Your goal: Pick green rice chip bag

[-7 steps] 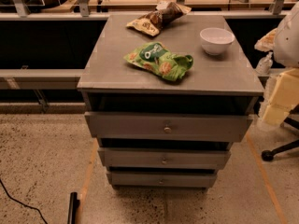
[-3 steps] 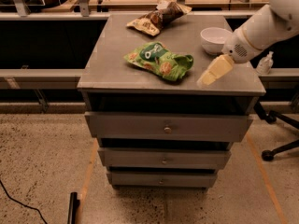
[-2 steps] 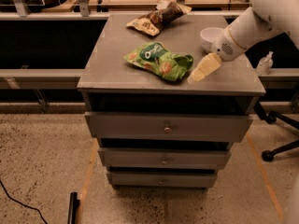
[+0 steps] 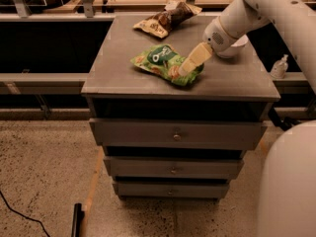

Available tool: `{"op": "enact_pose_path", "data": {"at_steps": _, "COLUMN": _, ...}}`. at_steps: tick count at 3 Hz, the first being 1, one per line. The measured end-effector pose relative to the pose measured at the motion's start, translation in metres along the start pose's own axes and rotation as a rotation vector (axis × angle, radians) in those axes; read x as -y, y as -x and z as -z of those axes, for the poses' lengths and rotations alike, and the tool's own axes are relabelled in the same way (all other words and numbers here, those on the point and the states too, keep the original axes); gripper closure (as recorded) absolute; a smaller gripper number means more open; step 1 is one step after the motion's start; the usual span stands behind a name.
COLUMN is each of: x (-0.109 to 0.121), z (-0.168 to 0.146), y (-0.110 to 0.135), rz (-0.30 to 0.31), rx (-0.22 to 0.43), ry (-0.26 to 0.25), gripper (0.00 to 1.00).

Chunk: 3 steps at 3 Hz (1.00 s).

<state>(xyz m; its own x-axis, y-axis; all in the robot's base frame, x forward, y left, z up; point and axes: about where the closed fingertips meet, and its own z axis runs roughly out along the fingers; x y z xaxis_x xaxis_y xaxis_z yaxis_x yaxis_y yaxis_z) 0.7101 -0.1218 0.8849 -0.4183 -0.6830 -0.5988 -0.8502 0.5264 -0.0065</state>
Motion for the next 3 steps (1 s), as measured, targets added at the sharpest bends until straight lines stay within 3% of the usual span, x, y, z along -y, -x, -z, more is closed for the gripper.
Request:
{"op": "enact_pose_path", "data": {"at_steps": 2, "x": -0.010, "z": -0.038, "y": 0.050, "rz": 0.053, "rx": -0.024, "ry": 0.031, "gripper": 0.00}}
{"op": "enact_pose_path", "data": {"at_steps": 3, "x": -0.014, "z": -0.062, "y": 0.045, "rz": 0.053, "rx": -0.072, "ry": 0.050, "gripper": 0.18}}
